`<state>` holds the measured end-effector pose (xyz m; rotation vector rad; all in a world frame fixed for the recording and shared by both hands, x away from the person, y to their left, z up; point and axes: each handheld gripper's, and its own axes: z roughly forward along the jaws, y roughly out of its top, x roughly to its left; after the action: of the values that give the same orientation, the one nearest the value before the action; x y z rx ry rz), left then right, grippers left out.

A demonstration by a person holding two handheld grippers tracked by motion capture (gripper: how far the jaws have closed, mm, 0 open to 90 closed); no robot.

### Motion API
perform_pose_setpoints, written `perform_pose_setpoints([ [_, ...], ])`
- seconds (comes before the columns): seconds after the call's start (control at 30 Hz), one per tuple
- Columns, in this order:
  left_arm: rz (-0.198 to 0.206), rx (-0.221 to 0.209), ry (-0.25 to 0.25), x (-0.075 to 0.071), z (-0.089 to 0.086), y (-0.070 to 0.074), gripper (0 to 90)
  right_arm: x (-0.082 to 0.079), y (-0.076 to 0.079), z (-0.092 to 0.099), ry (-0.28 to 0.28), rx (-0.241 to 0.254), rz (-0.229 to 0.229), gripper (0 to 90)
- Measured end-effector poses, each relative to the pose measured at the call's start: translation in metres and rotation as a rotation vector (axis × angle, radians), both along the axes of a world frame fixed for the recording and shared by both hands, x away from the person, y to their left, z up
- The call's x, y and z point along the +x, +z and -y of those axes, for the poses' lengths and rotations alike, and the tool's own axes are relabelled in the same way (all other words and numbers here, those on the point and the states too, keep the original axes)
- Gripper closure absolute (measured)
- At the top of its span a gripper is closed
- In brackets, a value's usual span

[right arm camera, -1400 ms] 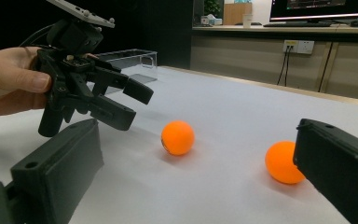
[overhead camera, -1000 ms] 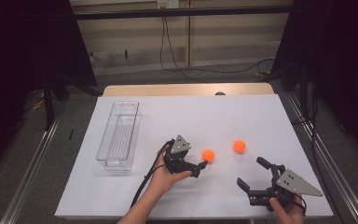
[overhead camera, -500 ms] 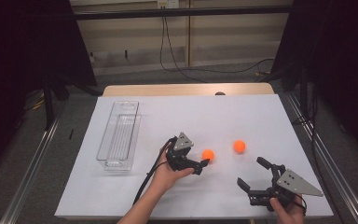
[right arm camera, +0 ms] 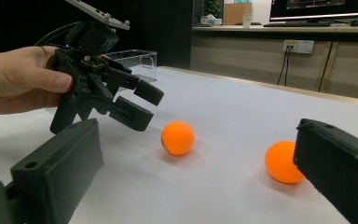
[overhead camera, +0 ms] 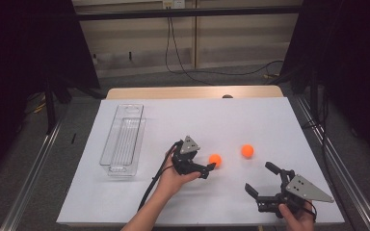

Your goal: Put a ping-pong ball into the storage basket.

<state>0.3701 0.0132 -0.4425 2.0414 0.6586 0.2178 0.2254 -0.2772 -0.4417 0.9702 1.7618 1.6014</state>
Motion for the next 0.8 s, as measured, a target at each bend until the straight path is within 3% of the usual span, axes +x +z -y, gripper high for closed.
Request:
perform_pose_setpoints([
  [0.8, -0.017, 0.005, 0.0, 0.003, 0.0069, -0.0062, 9.8, 0.0003, -0.0002, 0.0001, 0.001, -0.003, 0.0, 0.7],
])
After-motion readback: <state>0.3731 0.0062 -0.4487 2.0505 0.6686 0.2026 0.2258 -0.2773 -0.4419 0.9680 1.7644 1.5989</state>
